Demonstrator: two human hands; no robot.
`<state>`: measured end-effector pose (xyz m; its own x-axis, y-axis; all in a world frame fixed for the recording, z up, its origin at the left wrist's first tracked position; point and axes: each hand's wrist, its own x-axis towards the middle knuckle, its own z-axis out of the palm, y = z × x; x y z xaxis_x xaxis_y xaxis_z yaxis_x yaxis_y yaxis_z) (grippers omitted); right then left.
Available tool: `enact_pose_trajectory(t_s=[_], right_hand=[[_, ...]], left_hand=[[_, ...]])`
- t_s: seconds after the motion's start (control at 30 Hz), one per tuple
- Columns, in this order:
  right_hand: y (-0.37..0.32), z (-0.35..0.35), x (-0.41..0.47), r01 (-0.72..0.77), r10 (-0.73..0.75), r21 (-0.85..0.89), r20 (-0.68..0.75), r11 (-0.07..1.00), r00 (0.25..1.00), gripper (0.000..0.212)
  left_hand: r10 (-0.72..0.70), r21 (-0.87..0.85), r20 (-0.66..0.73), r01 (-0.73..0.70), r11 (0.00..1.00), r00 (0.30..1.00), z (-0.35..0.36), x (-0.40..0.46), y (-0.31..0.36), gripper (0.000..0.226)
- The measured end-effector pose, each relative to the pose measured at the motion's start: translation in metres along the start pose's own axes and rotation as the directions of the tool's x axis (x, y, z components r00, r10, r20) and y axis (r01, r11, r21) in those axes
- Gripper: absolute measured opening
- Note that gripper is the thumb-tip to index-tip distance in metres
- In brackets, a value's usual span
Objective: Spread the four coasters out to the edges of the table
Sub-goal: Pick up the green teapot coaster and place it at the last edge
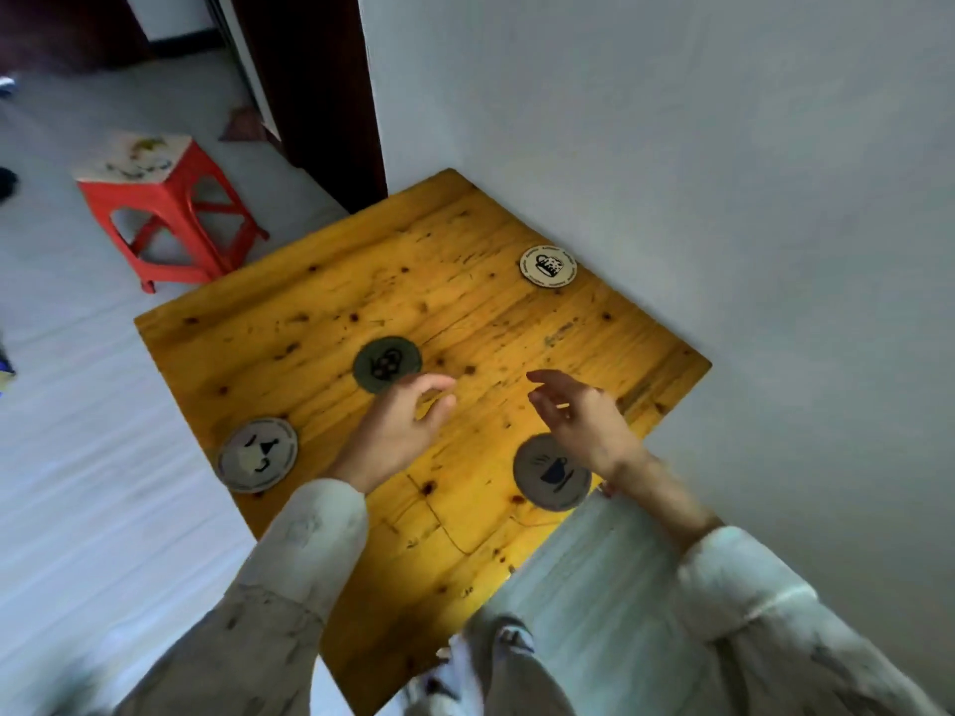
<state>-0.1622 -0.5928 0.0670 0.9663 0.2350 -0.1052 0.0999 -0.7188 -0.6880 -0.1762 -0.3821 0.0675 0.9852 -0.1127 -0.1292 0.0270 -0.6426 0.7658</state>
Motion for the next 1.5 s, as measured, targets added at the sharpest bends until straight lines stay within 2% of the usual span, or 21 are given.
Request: enact_pose_trajectory(t_s=[0.17,0.33,0.47,0.57,0.7,0.8,0.93,1.03,1.17,1.3,1.5], right_hand=[[-0.044,0.008,-0.021,0.105,-0.105,-0.017,-0.009,0.994,0.994,0.034],[-0.080,0.038,-0.036,0.188,-0.186,-0.036,0.065,0.981,0.980,0.035],[-0.108,0.059,-0.037,0.195,-0.191,-0.057,0.065,0.979,0.979,0.035],[-0.130,0.084,-0.032,0.194,-0.190,-0.064,0.062,0.979,0.980,0.036],[-0.164,0.125,-0.015,0.135,-0.134,-0.064,0.015,0.989,0.991,0.035],[-0.197,0.165,0.005,0.058,-0.060,-0.037,-0.059,0.998,0.996,0.035],[-0.230,0.208,0.022,-0.029,0.029,-0.015,-0.053,0.999,0.998,0.034],[-0.244,0.225,0.035,-0.091,0.089,-0.018,-0.102,0.996,0.991,0.034],[-0.242,0.244,0.059,-0.164,0.159,-0.031,-0.131,0.986,0.979,0.033],[-0.227,0.257,0.091,-0.250,0.246,-0.008,-0.169,0.968,0.955,0.034],[-0.192,0.271,0.155,-0.372,0.371,0.041,-0.236,0.927,0.898,0.032]], left_hand=[[0.029,0.046,-0.075,-0.026,0.999,0.997,-0.029,-0.044,-0.008,0.031],[0.017,0.107,-0.237,0.009,0.994,0.971,-0.053,-0.095,-0.034,0.027],[-0.019,0.009,-0.246,0.022,1.000,0.969,-0.080,-0.117,-0.058,0.027],[-0.020,0.017,-0.255,0.025,1.000,0.967,-0.103,-0.122,-0.085,0.028],[-0.012,-0.016,-0.155,0.010,1.000,0.988,-0.138,-0.117,-0.134,0.028],[0.050,0.029,-0.058,-0.048,0.998,0.997,-0.182,-0.102,-0.178,0.028],[0.051,0.049,-0.065,-0.048,0.998,0.997,-0.238,-0.093,-0.226,0.026],[0.045,0.049,-0.017,-0.044,0.998,0.999,-0.267,-0.078,-0.252,0.025],[0.075,0.046,0.049,-0.077,0.996,0.996,-0.281,-0.035,-0.275,0.026],[0.101,0.053,0.212,-0.115,0.992,0.972,-0.275,0.020,-0.285,0.028],[0.118,0.112,0.380,-0.172,0.979,0.917,-0.268,0.123,-0.294,0.028]])
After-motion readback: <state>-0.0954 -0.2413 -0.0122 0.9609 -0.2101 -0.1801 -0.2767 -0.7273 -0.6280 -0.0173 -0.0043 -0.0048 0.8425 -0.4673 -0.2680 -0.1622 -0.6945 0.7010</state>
